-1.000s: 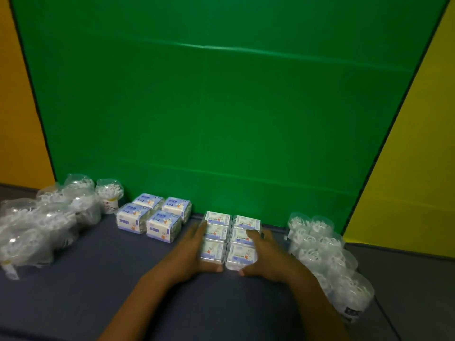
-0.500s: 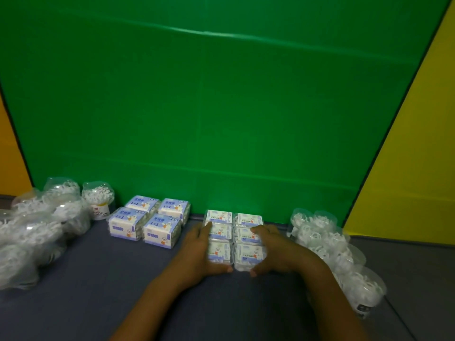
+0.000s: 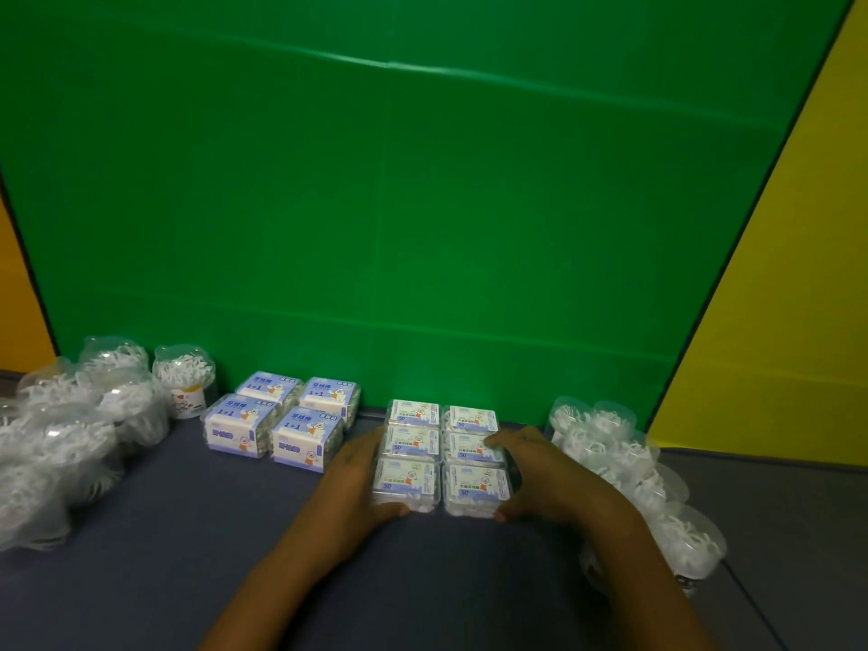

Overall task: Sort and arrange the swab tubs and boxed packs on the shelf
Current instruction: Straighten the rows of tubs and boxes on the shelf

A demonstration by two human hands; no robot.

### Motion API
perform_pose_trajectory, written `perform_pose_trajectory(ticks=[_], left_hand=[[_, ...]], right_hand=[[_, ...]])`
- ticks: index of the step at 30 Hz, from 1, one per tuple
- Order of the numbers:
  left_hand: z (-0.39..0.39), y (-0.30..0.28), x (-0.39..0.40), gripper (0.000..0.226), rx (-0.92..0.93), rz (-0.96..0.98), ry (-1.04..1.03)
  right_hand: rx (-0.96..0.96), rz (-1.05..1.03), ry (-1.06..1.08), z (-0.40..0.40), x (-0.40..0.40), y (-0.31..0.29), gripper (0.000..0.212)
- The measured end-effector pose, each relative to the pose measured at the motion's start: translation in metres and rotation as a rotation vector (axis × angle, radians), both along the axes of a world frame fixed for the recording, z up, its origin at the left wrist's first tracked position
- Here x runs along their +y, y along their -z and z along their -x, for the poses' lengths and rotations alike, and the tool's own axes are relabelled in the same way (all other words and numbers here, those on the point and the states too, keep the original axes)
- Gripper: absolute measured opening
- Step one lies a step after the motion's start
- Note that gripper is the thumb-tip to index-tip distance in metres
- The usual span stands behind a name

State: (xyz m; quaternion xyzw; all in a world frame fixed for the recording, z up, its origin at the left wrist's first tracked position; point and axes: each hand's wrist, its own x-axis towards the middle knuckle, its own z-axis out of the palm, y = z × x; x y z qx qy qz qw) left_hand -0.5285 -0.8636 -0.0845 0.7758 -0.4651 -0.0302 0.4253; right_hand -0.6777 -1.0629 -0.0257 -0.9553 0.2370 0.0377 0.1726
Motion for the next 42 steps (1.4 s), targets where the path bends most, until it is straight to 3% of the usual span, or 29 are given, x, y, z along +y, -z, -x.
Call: perform_pose_trajectory(ticks=[19,29,34,42], left_hand=[[0.011,-0.007,0.006,0.078,-0.036,-0.060,-0.006],[0.029,-0.041,0.055,0.056,-0.400,-0.212,-0.298],[0.025,-0.046,0.092,0.041,-0.432,-0.196,-0.419],[-0.003,-0.037,0.130,0.051,-0.344,-0.193,-0.546]], right_hand=[[-0.016,0.011,-0.005,0.005,0.013,0.001,0.081],[-0.288,0.297,-0.019,0.011,0.044,-0.002,0.062],[-0.334,0.296,-0.110,0.001,0.067,0.004,0.064],[-0.356,0.206,-0.173,-0.026,0.101,0.007,0.059]])
